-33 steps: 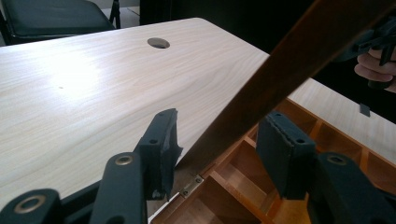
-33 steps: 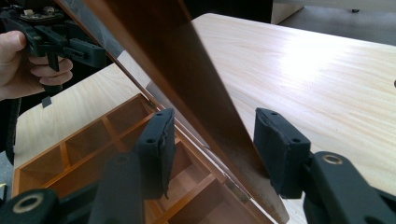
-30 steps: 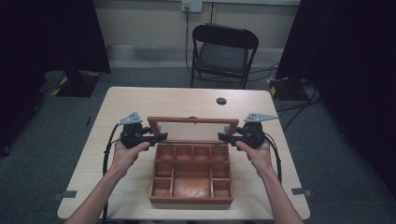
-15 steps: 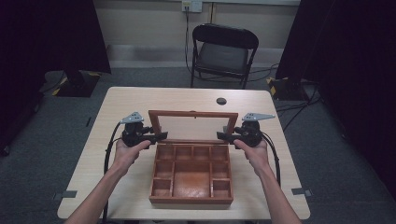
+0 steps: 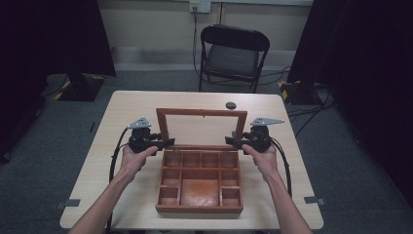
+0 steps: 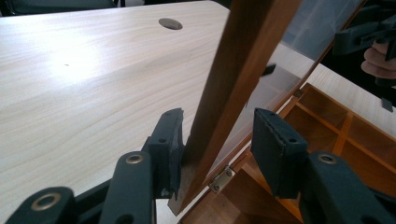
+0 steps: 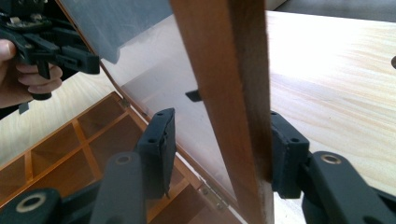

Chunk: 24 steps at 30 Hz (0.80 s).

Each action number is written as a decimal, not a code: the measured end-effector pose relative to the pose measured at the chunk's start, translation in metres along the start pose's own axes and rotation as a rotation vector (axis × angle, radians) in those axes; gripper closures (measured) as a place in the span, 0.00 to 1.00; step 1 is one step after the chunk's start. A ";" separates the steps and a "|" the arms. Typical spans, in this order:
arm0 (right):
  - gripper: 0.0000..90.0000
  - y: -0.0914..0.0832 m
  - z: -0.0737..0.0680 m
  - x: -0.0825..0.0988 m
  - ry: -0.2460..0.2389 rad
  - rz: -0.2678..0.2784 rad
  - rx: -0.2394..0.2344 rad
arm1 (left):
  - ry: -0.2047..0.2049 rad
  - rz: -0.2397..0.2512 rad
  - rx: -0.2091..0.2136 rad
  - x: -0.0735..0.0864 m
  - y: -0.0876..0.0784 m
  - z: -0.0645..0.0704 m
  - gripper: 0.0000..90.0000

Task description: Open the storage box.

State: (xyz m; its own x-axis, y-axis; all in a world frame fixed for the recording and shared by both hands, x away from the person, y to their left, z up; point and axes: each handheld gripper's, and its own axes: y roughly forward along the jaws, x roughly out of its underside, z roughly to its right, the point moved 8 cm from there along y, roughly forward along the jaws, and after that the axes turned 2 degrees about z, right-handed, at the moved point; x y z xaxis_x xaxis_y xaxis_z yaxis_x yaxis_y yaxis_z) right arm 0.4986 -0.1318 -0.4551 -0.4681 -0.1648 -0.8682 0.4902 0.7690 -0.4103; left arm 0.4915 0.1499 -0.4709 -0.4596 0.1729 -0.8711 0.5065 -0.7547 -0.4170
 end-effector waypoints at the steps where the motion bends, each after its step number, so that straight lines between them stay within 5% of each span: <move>1: 0.56 0.001 0.001 0.000 0.002 0.003 0.004 | 0.004 -0.008 0.002 0.002 0.003 -0.001 0.60; 24: 0.59 0.012 0.018 0.004 0.024 0.018 0.047 | -0.034 -0.021 -0.031 0.007 0.010 -0.013 0.63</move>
State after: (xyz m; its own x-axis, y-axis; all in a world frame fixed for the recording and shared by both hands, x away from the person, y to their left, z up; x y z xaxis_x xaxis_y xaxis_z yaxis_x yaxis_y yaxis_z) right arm 0.5166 -0.1342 -0.4684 -0.4760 -0.1360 -0.8689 0.5325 0.7417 -0.4078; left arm 0.5026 0.1518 -0.4840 -0.4945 0.1665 -0.8531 0.5183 -0.7314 -0.4432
